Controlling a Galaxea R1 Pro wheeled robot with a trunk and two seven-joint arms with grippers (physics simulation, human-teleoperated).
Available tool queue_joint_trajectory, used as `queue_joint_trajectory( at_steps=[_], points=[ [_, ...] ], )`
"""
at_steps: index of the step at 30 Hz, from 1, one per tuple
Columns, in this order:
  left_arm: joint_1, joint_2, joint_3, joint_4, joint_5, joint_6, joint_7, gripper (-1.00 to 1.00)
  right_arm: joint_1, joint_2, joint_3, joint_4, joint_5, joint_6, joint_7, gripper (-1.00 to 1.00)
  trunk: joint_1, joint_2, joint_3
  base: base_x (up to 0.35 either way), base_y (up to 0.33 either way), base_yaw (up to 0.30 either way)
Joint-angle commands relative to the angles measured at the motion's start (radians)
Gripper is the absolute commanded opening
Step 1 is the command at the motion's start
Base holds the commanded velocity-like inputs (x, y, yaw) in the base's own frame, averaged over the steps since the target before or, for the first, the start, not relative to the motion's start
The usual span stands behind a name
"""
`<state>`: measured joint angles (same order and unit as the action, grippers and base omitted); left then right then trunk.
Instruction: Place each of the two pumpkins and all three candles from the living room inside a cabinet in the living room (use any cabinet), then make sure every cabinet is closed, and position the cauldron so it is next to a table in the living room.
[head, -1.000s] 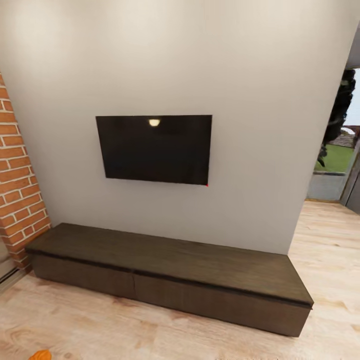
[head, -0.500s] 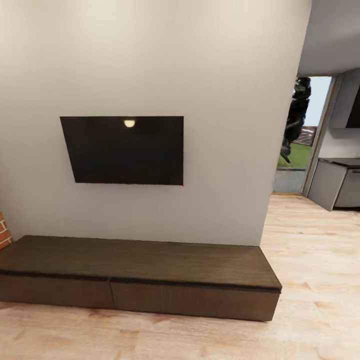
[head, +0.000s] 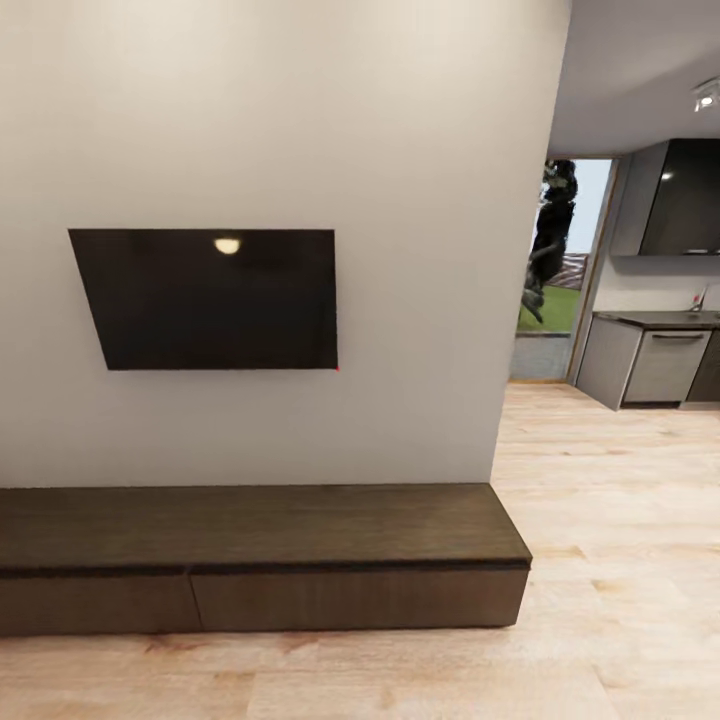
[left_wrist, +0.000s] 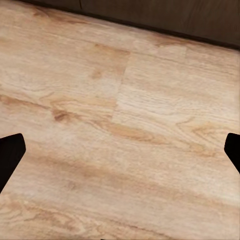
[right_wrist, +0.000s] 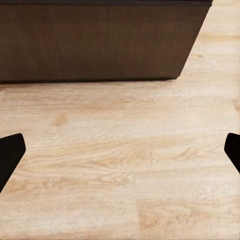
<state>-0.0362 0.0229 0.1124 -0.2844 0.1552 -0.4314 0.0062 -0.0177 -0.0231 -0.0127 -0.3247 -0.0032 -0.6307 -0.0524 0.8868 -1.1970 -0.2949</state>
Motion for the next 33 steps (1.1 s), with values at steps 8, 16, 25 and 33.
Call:
queue_joint_trajectory(
  at_steps=[8,16,25,33],
  points=[
    [-0.001,0.000,-0.005,0.001,0.007,0.003,0.003,1.00,-0.001,-0.008,0.000,0.004,0.001,-0.003,0.000,1.00,0.031,-0.057,-0.026,0.000,0.000,-0.005],
    [-0.001,0.000,-0.005,0.001,0.007,0.004,0.003,1.00,-0.001,-0.010,0.000,0.003,0.001,-0.003,0.000,1.00,0.062,-0.113,-0.051,0.000,0.000,0.000],
    [-0.001,-0.069,-0.010,-0.195,0.004,0.109,0.075,1.00,-0.062,-0.003,0.002,-0.096,-0.006,0.007,-0.002,1.00,0.096,-0.176,-0.080,0.000,0.000,0.000],
    [-0.001,-0.078,-0.009,-0.763,0.035,0.680,0.147,1.00,-0.385,0.004,0.000,-0.104,-0.209,0.204,-0.011,1.00,0.127,-0.232,-0.105,0.000,0.000,0.000]
  ],
)
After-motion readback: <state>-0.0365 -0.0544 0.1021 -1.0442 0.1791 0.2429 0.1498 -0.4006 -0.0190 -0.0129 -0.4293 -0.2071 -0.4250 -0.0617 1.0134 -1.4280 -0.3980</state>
